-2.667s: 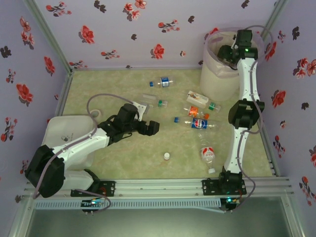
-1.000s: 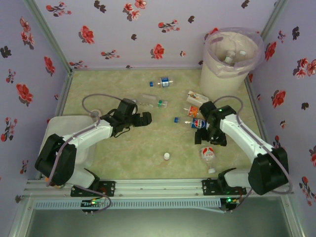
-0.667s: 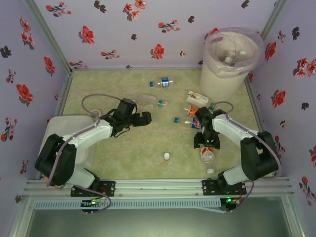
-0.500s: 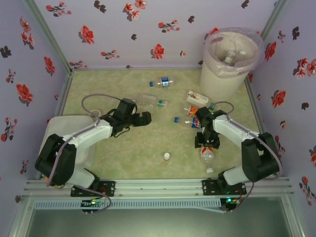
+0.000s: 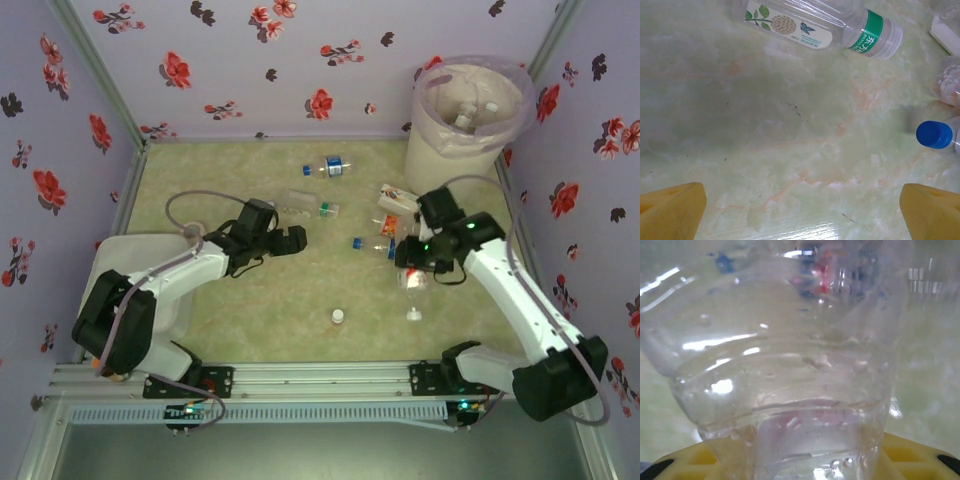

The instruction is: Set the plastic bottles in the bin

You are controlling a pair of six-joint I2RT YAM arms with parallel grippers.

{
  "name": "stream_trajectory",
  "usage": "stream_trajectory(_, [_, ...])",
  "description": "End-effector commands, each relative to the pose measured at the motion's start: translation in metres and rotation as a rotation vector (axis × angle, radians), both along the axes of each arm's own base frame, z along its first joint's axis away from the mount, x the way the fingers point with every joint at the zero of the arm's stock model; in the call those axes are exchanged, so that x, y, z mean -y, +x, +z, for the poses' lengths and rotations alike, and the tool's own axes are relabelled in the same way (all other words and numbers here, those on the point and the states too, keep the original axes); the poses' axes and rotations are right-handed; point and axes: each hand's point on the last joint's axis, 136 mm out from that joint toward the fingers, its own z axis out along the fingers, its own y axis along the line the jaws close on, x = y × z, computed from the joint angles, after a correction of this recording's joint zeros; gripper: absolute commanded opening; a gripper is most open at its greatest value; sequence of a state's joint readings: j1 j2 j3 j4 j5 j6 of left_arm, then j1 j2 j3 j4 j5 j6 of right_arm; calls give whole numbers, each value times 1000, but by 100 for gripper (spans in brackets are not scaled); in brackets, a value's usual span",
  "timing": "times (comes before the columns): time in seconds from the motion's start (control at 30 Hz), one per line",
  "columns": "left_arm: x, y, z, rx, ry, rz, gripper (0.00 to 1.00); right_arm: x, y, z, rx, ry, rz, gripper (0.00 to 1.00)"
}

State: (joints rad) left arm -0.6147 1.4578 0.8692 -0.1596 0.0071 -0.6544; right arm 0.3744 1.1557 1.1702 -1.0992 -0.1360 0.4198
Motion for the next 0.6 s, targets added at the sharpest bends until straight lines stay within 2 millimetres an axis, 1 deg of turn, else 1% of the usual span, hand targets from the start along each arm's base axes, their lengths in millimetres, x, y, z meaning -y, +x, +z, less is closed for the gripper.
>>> stream_trajectory(0.0, [-1, 6, 4, -11, -6, 31, 100, 6, 9, 59, 119, 39, 11, 40])
stream_trajectory(0.2, [8, 4, 9, -29, -56, 13, 100, 47, 64, 169, 441, 11, -65, 13])
stream_trajectory(0.27, [15, 2, 11, -49, -95, -2, 100, 63, 84, 204, 557, -37, -94, 0])
stream_trajectory(0.33, [19, -1, 11, -65, -126, -11, 100, 79, 106, 234, 658, -80, -131, 0])
stream_trajectory(0.37, [20, -2, 12, -67, -132, -10, 100, 87, 114, 254, 716, -90, -153, 0])
stream_trajectory(0.43, [19, -3, 15, -61, -144, -1, 100, 101, 136, 278, 794, -113, -193, 0])
stream_trajectory(0.57, [14, -4, 28, -28, -191, 36, 100, 132, 176, 321, 1014, -267, -294, 0])
